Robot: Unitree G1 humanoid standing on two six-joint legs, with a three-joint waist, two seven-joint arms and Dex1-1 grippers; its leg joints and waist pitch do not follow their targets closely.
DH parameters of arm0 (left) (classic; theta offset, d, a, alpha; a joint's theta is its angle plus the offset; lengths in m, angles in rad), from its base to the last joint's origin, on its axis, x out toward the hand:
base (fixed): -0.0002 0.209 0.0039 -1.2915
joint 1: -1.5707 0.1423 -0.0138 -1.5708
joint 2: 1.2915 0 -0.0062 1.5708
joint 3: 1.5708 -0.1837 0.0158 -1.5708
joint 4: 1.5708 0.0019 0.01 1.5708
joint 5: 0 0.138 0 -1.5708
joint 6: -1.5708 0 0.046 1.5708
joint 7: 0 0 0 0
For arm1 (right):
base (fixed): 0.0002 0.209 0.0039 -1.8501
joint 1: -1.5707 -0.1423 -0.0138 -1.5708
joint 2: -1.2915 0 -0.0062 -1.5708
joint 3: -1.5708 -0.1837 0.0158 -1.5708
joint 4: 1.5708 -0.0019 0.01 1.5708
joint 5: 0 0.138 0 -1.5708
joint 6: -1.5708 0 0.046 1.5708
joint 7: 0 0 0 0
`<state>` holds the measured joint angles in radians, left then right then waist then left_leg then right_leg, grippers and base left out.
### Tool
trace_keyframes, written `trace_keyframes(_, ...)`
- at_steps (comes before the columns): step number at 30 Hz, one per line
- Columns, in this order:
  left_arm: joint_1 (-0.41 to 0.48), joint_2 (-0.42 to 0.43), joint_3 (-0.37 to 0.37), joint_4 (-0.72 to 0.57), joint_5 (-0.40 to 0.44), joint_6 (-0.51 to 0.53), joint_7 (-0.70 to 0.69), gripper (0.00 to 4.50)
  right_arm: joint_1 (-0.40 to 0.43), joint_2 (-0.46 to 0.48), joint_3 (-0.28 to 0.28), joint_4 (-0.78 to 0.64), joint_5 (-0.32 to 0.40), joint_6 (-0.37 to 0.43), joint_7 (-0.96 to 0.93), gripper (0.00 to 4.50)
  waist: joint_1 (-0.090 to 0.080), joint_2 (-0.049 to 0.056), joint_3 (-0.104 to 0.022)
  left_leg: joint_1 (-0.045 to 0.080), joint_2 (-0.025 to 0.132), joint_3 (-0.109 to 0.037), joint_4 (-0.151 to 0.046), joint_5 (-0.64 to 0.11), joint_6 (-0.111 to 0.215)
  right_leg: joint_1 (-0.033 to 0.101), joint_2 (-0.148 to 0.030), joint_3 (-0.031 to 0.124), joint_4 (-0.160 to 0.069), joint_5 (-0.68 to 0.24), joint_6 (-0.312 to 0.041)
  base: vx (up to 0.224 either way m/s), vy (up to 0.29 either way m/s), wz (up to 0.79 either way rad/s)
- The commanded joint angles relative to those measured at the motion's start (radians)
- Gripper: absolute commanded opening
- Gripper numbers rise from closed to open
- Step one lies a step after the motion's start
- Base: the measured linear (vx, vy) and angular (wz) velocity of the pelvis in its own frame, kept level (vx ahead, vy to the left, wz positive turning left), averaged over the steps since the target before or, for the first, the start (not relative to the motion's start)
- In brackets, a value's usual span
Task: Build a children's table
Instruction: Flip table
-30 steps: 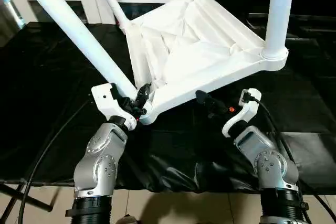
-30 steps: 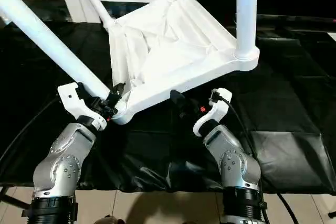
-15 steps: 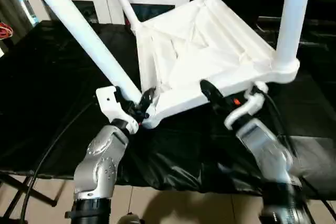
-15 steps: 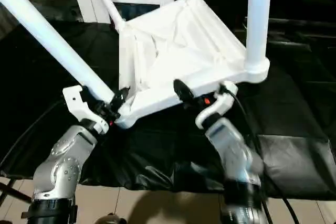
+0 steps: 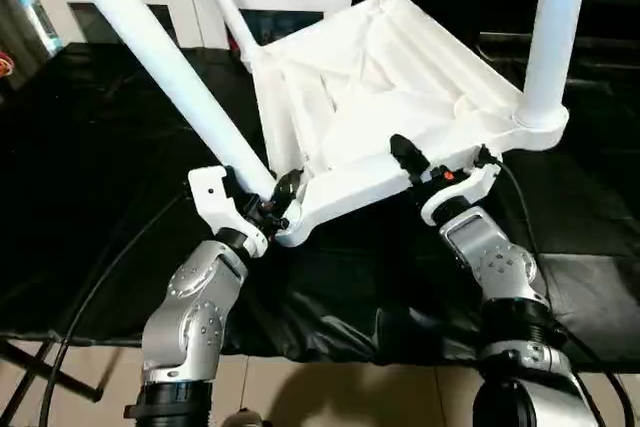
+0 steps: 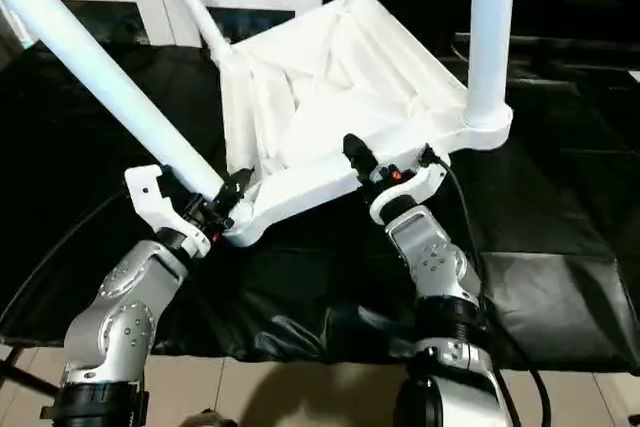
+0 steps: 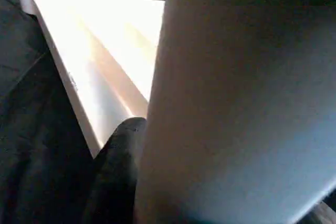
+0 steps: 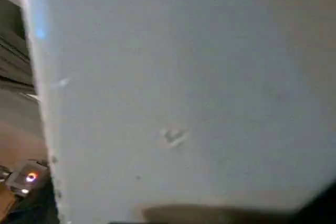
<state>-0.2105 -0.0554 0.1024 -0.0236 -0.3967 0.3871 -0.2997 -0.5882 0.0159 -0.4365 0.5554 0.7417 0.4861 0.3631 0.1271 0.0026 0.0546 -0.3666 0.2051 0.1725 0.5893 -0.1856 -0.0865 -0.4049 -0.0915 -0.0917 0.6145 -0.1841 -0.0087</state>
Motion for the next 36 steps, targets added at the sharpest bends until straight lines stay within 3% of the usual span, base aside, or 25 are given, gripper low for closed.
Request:
trace_keyframes(1, 0.013, -0.030, -0.045, 0.031, -0.057, 0.049, -0.061, 2.17, -0.032, 0.002, 0.016, 0.020, -0.004, 0.008, 0.012, 3.34, 0.005, -0.024, -0.068, -0.004, 0.019, 0.001, -0.065, -0.099, 0.030, 0.057, -0.056, 0.048, -0.073, -0.214, -0.116, 0.000, 0.000, 0.00)
trace_keyframes(10, -0.003, -0.020, -0.066, 0.065, -0.022, 0.015, -0.071, 2.17, -0.043, -0.016, 0.010, 0.047, -0.013, -0.005, 0.015, 2.48, 0.003, -0.023, -0.070, -0.003, 0.019, 0.002, -0.064, -0.093, 0.029, 0.056, -0.055, 0.048, -0.072, -0.204, -0.118, 0.000, 0.000, 0.00)
trace_keyframes(11, -0.005, -0.015, -0.070, 0.069, -0.015, 0.012, -0.073, 2.17, -0.045, -0.017, 0.007, 0.048, -0.014, -0.009, 0.014, 2.43, 0.003, -0.018, -0.071, -0.002, 0.019, 0.002, -0.063, -0.093, 0.027, 0.055, -0.055, 0.049, -0.072, -0.201, -0.119, 0.000, 0.000, 0.00)
trace_keyframes(13, -0.009, -0.005, -0.076, 0.078, 0.006, 0.008, -0.064, 2.17, -0.048, -0.018, 0.006, 0.050, -0.020, -0.018, 0.008, 2.27, 0.004, -0.018, -0.072, -0.003, 0.019, 0.001, -0.063, -0.088, 0.030, 0.056, -0.055, 0.048, -0.071, -0.187, -0.124, 0.000, 0.000, 0.00)
trace_keyframes(16, -0.020, 0.003, -0.070, 0.093, 0.013, 0.007, -0.070, 2.87, -0.052, -0.020, 0.014, 0.049, -0.032, -0.029, 0.003, 2.18, 0.005, -0.017, -0.073, -0.001, 0.019, 0.002, -0.062, -0.085, 0.031, 0.056, -0.054, 0.048, -0.069, -0.174, -0.134, 0.000, 0.000, 0.00)
trace_keyframes(20, -0.022, 0.022, -0.063, 0.090, 0.006, 0.012, -0.094, 3.09, -0.058, -0.019, 0.015, 0.040, -0.042, -0.055, -0.012, 2.14, 0.010, -0.017, -0.076, -0.001, 0.020, 0.002, -0.059, -0.067, 0.033, 0.056, -0.054, 0.049, -0.062, -0.132, -0.155, 0.000, 0.000, 0.00)
trace_keyframes(21, -0.013, 0.048, -0.068, 0.077, 0.006, 0.023, -0.123, 3.22, -0.066, -0.022, 0.005, 0.037, -0.044, -0.076, -0.030, 2.14, 0.011, -0.018, -0.078, -0.002, 0.019, 0.002, -0.057, -0.045, 0.044, 0.057, -0.052, 0.048, -0.055, -0.090, -0.161, 0.000, 0.000, 0.00)
trace_keyframes(26, 0.005, 0.104, -0.089, 0.055, 0.013, 0.037, -0.181, 3.66, -0.085, -0.034, -0.019, 0.047, -0.044, -0.106, -0.060, 2.14, 0.012, -0.017, -0.080, -0.001, 0.018, 0.003, -0.054, -0.031, 0.056, 0.054, -0.052, 0.048, -0.050, -0.068, -0.177, 0.000, 0.000, 0.00)
trace_keyframes(27, 0.025, 0.156, -0.115, 0.041, 0.025, 0.046, -0.230, 3.69, -0.098, -0.044, -0.034, 0.054, -0.040, -0.124, -0.074, 2.12, 0.013, -0.016, -0.077, 0.000, 0.018, 0.004, -0.056, -0.044, 0.057, 0.051, -0.050, 0.049, -0.050, -0.078, -0.178, 0.000, 0.000, 0.00)
trace_keyframes(31, 0.069, 0.260, -0.168, 0.001, 0.051, 0.065, -0.326, 3.75, -0.119, -0.069, -0.047, 0.063, -0.044, -0.150, -0.090, 2.11, 0.013, -0.012, -0.077, 0.003, 0.020, 0.004, -0.058, -0.063, 0.046, 0.047, -0.049, 0.049, -0.050, -0.103, -0.168, 0.000, 0.000, 0.00)
trace_keyframes(32, 0.076, 0.277, -0.177, -0.011, 0.056, 0.067, -0.339, 3.97, -0.121, -0.075, -0.047, 0.062, -0.047, -0.153, -0.091, 2.10, 0.014, -0.011, -0.076, 0.005, 0.020, 0.006, -0.058, -0.066, 0.044, 0.046, -0.048, 0.049, -0.051, -0.104, -0.169, 0.000, 0.000, 0.00)
trace_keyframes(36, 0.092, 0.338, -0.219, -0.081, 0.075, 0.068, -0.389, 4.09, -0.124, -0.106, -0.034, 0.046, -0.082, -0.179, -0.109, 2.09, 0.019, -0.014, -0.075, 0.004, 0.021, 0.006, -0.060, -0.076, 0.027, 0.047, -0.050, 0.050, -0.048, -0.112, -0.167, 0.000, 0.000, 0.00)
